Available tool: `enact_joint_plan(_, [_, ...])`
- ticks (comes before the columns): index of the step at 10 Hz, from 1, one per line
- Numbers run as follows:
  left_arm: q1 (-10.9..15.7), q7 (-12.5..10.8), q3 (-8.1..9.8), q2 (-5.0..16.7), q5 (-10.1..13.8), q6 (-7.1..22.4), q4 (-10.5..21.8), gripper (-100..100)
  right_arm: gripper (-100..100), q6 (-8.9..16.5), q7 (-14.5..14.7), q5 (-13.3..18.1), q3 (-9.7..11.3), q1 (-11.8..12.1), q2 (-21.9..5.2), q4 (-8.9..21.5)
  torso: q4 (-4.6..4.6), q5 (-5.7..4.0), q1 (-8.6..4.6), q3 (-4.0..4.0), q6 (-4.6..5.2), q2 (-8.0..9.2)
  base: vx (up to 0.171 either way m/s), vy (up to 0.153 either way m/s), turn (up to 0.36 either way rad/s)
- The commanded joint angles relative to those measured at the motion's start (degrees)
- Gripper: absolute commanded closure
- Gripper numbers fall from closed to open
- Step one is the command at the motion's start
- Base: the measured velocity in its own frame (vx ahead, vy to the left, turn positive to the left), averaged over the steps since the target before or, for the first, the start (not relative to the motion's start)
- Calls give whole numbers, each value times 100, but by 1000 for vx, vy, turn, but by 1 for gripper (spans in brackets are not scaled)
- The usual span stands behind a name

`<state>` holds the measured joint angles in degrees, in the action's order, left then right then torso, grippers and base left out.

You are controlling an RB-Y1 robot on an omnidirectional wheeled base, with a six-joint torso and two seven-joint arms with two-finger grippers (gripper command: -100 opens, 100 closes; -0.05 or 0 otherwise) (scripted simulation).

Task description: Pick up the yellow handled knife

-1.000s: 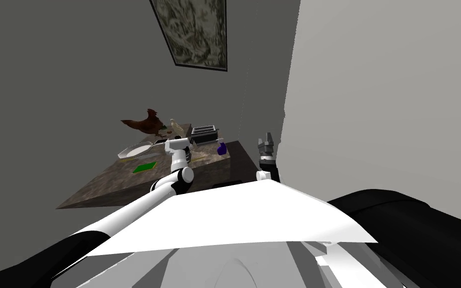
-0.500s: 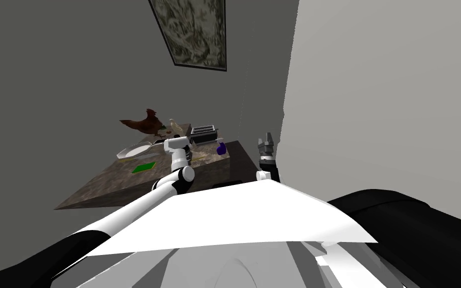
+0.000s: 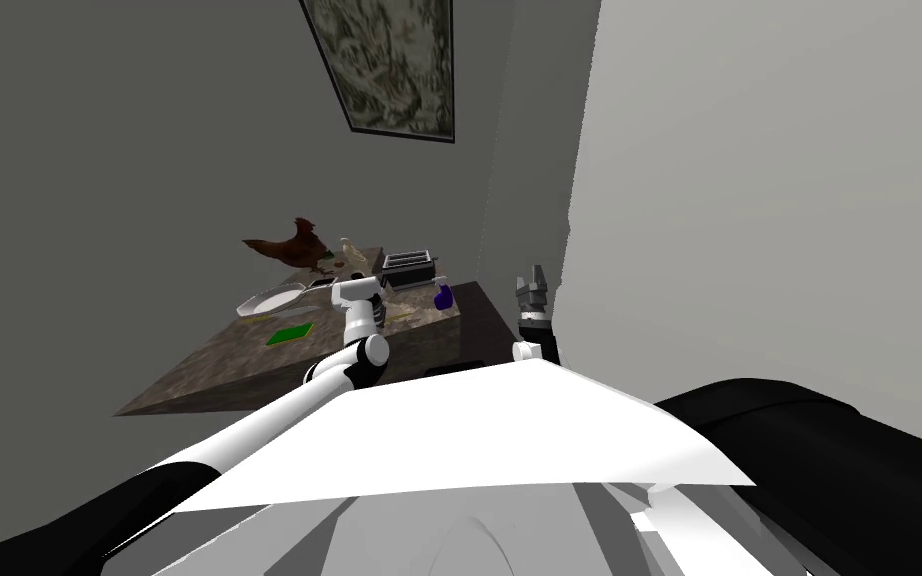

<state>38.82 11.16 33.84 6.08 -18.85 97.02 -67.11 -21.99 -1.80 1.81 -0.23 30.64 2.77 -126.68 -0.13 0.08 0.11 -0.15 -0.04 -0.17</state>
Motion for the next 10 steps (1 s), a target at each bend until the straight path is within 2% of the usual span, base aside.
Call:
enact_joint_plan(1, [0,0,0,0,0,0,0,100,0,0,0,0,0,0,0,0,0,0,0,0,0,0,0,0,0])
enact_joint_plan(4, [-14,21,-5,-7,-10,91,35,100,0,0,0,0,0,0,0,0,16,16,15,16,-5,16,-1,1,-5])
enact_joint_plan(5, [-13,22,-7,-7,-10,87,33,0,0,0,0,0,0,0,0,0,16,18,18,16,-6,16,0,0,0])
enact_joint_plan(6, [-22,-28,-17,-4,19,-86,62,100,0,0,0,0,0,0,0,0,15,18,20,16,-6,16,1,0,10])
enact_joint_plan(7, [83,35,33,9,-49,184,-97,100,0,0,0,0,0,0,0,0,14,18,22,14,-6,14,-4,-4,-28])
enact_joint_plan(8, [113,52,47,13,-68,261,-142,100,0,0,0,0,0,0,0,0,16,16,18,15,-2,15,-4,-3,-30])
enact_joint_plan(9, [70,34,37,8,-47,157,-101,100,0,0,0,0,0,0,0,0,13,16,17,14,-3,15,0,0,0])
enact_joint_plan(10, [80,37,40,13,-49,171,-106,0,0,0,0,0,0,0,0,0,9,18,19,11,-3,13,0,0,0])
